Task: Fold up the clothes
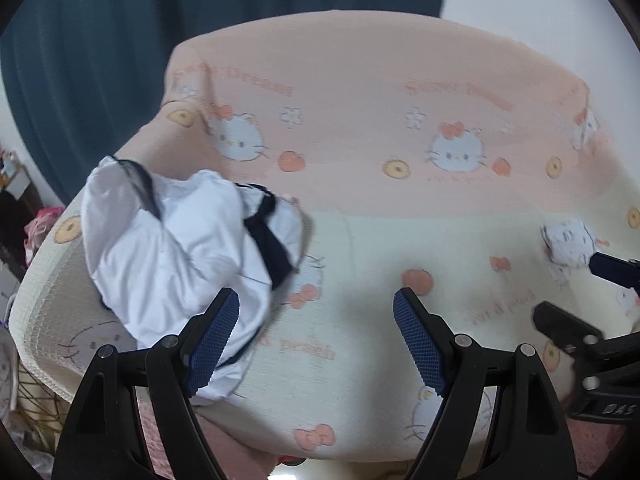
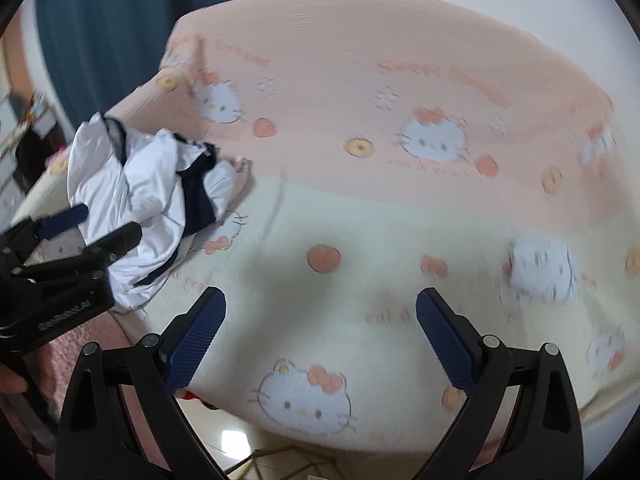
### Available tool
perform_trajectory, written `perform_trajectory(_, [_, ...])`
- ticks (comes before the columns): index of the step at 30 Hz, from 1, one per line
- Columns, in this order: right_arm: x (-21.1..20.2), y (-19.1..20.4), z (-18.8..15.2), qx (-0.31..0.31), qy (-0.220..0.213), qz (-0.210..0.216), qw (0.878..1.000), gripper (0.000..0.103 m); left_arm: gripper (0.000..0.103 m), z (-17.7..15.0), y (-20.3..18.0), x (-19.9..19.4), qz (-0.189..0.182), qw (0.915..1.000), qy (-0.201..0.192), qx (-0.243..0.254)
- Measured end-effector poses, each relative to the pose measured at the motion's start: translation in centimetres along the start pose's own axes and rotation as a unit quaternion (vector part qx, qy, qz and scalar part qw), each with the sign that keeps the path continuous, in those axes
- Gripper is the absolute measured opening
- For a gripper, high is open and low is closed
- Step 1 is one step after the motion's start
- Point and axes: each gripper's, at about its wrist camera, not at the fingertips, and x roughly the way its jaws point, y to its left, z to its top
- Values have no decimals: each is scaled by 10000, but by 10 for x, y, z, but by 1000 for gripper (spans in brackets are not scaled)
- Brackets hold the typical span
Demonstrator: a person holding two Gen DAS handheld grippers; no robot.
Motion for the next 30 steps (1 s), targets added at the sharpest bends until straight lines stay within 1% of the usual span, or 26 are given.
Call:
perform_trajectory(5, [28, 42, 27, -244, 110, 274, 9993, 97, 82, 8, 36, 5, 195, 9994, -41, -265])
perform_trajectory(9, [54, 77, 40, -446, 238, 411, 9979, 97, 82, 14, 64, 11, 337, 9983, -54, -481])
perform_trajectory(17, [104, 132, 55, -736, 546, 617, 9939, 97, 82, 5, 111, 47, 395, 9941, 228, -980])
perform_trajectory(26, [154, 180, 73, -858, 662, 786, 9910, 97, 82, -4, 164, 88, 458, 9856, 544, -1537])
perform_trajectory(28, [166, 192, 75, -985, 662, 745, 9901, 96, 82, -7, 175, 97, 460, 9833, 607, -1656])
perform_trajectory(30, [177, 202, 78, -1050, 649, 802, 9891, 91, 82, -11, 181, 108, 423, 9814, 645, -1760])
